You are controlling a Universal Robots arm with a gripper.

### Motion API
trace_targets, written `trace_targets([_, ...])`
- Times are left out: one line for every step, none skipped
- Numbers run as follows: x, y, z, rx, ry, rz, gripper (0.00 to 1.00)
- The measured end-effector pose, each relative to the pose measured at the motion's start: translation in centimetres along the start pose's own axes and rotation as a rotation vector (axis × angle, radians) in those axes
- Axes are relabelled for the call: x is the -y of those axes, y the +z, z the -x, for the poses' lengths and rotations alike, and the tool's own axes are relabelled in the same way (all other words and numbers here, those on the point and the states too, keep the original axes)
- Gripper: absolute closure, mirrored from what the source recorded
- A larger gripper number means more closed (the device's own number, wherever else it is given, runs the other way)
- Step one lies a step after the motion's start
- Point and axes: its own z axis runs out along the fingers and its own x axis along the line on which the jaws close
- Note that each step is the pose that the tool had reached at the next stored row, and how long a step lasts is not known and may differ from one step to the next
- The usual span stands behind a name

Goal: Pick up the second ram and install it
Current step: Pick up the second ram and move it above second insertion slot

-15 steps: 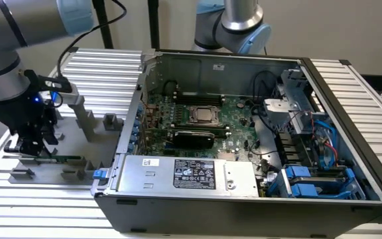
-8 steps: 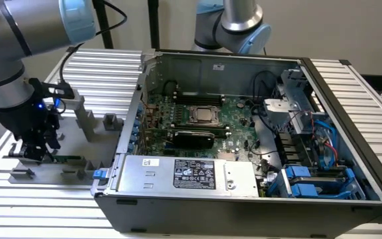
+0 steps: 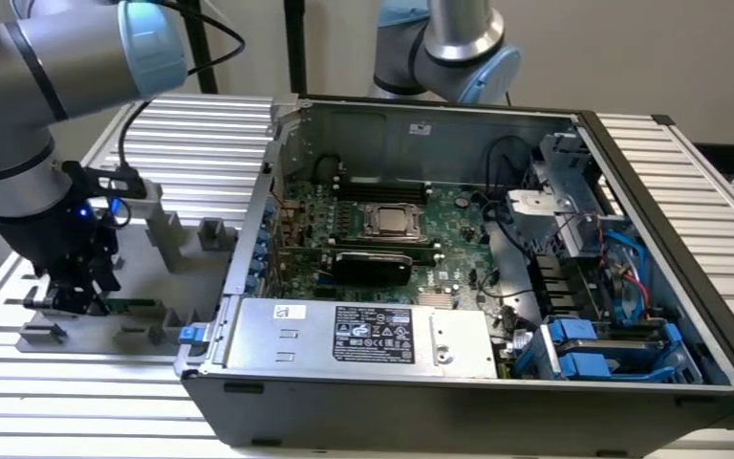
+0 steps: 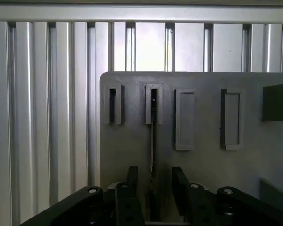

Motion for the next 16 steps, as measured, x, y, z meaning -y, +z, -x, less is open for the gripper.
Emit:
trace_targets([-0.01, 0.04, 0.0, -0.0001, 0.0, 0.0001, 0.0])
trace_targets([-0.03, 0.07, 0.1, -0.0002, 0.0, 0.0001, 0.0])
trace_targets([-0.04, 0.1, 0.1, -0.0001, 0.0, 0.0001, 0.0])
trace_targets([-0.05, 0.14, 0.2, -0.0001, 0.0, 0.0001, 0.0])
trace_targets([-0.08, 0.19, 0.2, 0.0, 0.0, -0.0001, 0.0])
trace_targets([-0.09, 0.26, 0.2, 0.0001, 0.0, -0.0003, 0.0])
trace_targets([-0.12, 0.34, 0.3, 0.0001, 0.0, -0.0004, 0.0])
trace_targets([-0.15, 0.43, 0.3, -0.0001, 0.0, -0.0003, 0.0])
trace_targets([-0.17, 0.55, 0.3, -0.0002, 0.0, -0.0005, 0.0])
trace_targets([-0.18, 0.68, 0.3, -0.0002, 0.0, -0.0006, 0.0])
trace_targets([-0.18, 0.81, 0.3, -0.0002, 0.0, -0.0008, 0.0])
trace_targets([-0.18, 0.94, 0.4, -0.0001, 0.0, -0.001, 0.0])
trace_targets([-0.18, 1.05, 0.4, -0.0001, 0.0, -0.0011, 0.0])
trace_targets([-0.18, 1.12, 0.4, -0.0002, 0.0, -0.0011, 0.0])
trace_targets([-0.18, 1.14, 0.4, -0.0004, 0.0, -0.0009, 0.0])
trace_targets([-0.18, 1.14, 0.4, -0.0006, 0.0, -0.0008, 0.0])
